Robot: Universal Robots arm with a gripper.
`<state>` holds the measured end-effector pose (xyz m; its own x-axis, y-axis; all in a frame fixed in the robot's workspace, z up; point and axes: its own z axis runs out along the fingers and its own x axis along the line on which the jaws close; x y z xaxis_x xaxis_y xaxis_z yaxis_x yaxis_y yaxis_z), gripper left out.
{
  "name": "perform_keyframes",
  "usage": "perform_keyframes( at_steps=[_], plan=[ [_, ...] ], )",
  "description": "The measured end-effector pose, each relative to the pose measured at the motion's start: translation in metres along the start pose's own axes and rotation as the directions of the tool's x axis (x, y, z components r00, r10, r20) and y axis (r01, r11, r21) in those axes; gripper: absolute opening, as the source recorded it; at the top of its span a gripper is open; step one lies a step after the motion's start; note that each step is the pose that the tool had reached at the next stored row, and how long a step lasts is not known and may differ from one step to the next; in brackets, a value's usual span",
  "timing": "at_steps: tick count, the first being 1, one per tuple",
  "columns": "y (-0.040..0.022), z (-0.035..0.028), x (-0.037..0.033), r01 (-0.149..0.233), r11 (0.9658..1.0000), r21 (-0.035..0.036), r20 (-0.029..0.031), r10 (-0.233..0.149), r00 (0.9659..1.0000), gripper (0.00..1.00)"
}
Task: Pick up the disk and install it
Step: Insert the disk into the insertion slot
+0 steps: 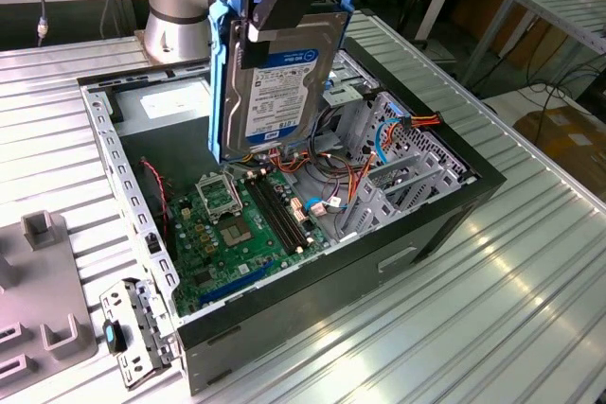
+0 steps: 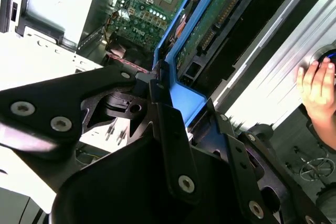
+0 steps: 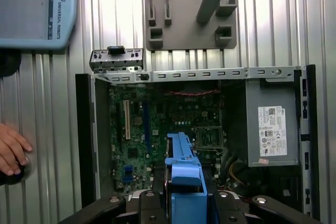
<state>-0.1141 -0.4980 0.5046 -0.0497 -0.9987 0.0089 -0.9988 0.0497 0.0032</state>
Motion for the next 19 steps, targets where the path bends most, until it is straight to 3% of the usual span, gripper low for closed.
perform_keyframes(
  at_steps=[6,19],
  plan=[
    [-0.0185,0.0001,-0.0004,-0.001,1.0,0.0,-0.0007,0.001,1.0,0.37],
    [-0.0511,0.0006,0.0002,-0.003,1.0,0.0,-0.001,0.003,1.0,0.37]
  ],
)
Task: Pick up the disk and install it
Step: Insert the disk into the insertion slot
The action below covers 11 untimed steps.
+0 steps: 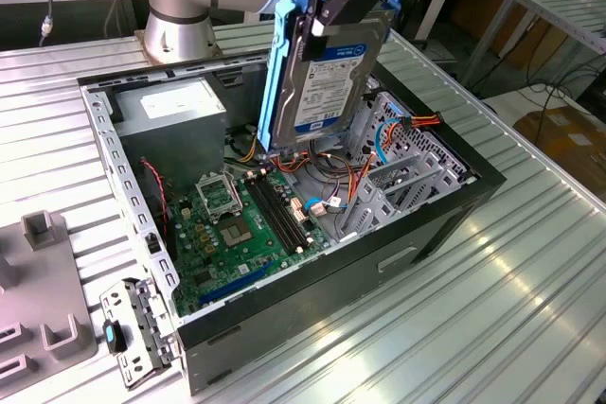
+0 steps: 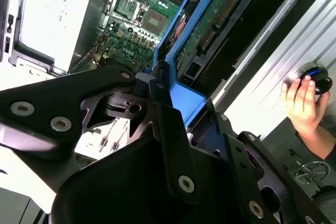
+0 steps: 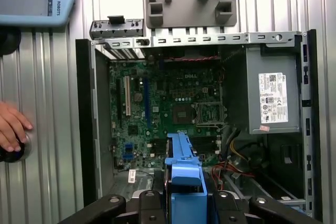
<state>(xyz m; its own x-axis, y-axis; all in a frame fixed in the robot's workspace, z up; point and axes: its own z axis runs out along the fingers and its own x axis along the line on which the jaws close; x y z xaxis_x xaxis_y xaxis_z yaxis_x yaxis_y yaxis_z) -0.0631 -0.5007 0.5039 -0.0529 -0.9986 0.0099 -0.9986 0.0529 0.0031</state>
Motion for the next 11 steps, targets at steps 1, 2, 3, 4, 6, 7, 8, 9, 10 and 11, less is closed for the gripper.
perform_keyframes(
  at_steps=[1,2,3,4,6,7,8,9,10,11],
  plan=[
    [-0.0051,0.0001,0.0002,-0.001,1.0,0.0,0.0001,0.001,1.0,0.37],
    [-0.0092,0.0002,0.0003,-0.001,1.0,0.0,0.0,0.001,1.0,0.37],
    [-0.0131,0.0002,0.0005,-0.001,1.0,0.0,0.0,0.001,1.0,0.37],
    [-0.0151,0.0003,0.0006,-0.002,1.0,0.0,0.0,0.002,1.0,0.37],
    [-0.0199,0.0003,0.0007,-0.002,1.0,0.0,-0.0002,0.002,1.0,0.37],
    [-0.0218,0.0003,0.0008,-0.003,1.0,0.0,-0.0003,0.003,1.0,0.37],
    [-0.0234,0.0003,0.0009,-0.003,1.0,-0.0001,-0.0004,0.003,1.0,0.37],
    [-0.0254,0.0005,0.0011,-0.003,1.0,0.0,-0.0002,0.003,1.0,0.37],
    [-0.0269,0.0006,0.0015,-0.004,1.0,0.0,-0.0001,0.004,1.0,0.37],
    [-0.0289,0.0006,0.0021,-0.004,1.0,0.0,-0.0003,0.004,1.0,0.37]
  ],
)
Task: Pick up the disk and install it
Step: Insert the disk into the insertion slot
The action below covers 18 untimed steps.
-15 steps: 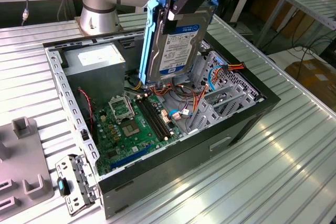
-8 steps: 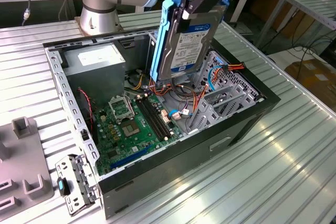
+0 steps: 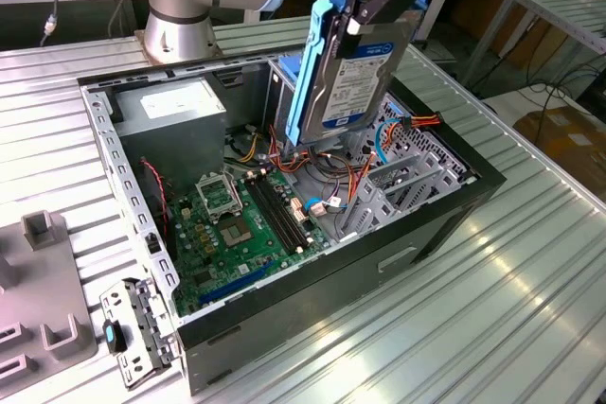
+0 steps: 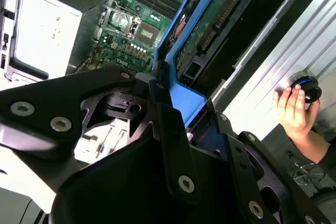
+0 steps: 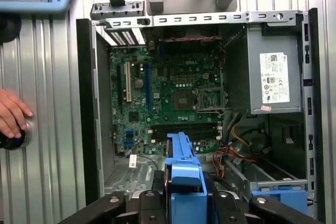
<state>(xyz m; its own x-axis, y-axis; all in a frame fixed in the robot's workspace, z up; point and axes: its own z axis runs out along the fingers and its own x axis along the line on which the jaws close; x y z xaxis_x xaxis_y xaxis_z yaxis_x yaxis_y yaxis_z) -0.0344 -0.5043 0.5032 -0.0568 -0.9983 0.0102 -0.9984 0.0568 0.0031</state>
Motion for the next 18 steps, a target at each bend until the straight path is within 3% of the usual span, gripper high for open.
perform_keyframes(
  at_steps=[4,11,18],
  plan=[
    [-0.0031,0.0004,0.0034,-0.001,1.0,0.0,-0.0001,0.001,1.0,0.37],
    [-0.0046,0.0011,0.0159,-0.001,1.0,0.0001,-0.0017,0.001,1.0,0.37],
    [-0.0047,0.0011,0.0171,-0.001,1.0,0.0001,-0.0018,0.001,1.0,0.37]
  ],
)
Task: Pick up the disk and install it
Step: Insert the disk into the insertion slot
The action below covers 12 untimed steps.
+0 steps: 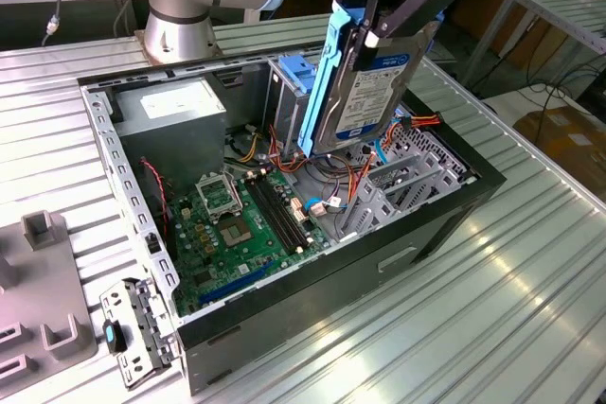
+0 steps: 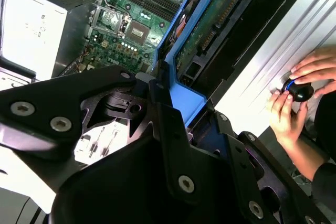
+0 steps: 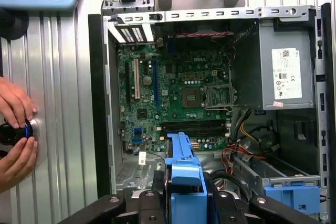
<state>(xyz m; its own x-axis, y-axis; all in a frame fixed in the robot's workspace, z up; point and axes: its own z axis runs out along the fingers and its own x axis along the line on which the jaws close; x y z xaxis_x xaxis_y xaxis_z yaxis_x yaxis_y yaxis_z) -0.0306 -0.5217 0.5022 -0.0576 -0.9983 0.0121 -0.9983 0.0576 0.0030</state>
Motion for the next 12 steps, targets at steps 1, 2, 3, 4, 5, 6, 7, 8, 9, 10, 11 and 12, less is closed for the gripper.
perform_keyframes(
  at_steps=[1,2,3,4,5,6,7,8,9,10,11,12],
  plan=[
    [0.0,0.0,0.0001,0.0,1.0,0.0,0.0,0.0,1.0,0.37],
    [0.0,0.0,0.0001,0.0,1.0,0.0,0.0,0.0,1.0,0.37],
    [0.0,0.0,0.0002,0.0,1.0,0.0,0.0,0.0,1.0,0.37],
    [0.0,0.0,0.0002,0.0,1.0,0.0,0.0,0.0,1.0,0.37],
    [0.0,0.0,0.0003,0.0,1.0,0.0,0.0,0.0,1.0,0.37],
    [0.0,0.0,0.0003,0.0,1.0,0.0,-0.0001,0.0,1.0,0.37],
    [0.0,0.0001,0.0005,0.0,1.0,0.0,-0.0003,0.0,1.0,0.37],
    [-0.0001,0.0002,0.0008,0.0,1.0,0.0,-0.0013,0.0,1.0,0.37],
    [-0.0001,0.0006,0.0017,0.0,1.0,0.0001,-0.0019,0.0,1.0,0.37],
    [-0.0003,0.0008,0.0029,0.0,1.0,0.0002,-0.002,0.0,1.0,0.37],
    [-0.0004,0.0011,0.0048,0.0,1.0,0.0002,-0.002,0.0,1.0,0.37],
    [-0.0006,0.0015,0.0084,0.0,1.0,0.0002,-0.0022,0.0,1.0,0.37]
  ],
)
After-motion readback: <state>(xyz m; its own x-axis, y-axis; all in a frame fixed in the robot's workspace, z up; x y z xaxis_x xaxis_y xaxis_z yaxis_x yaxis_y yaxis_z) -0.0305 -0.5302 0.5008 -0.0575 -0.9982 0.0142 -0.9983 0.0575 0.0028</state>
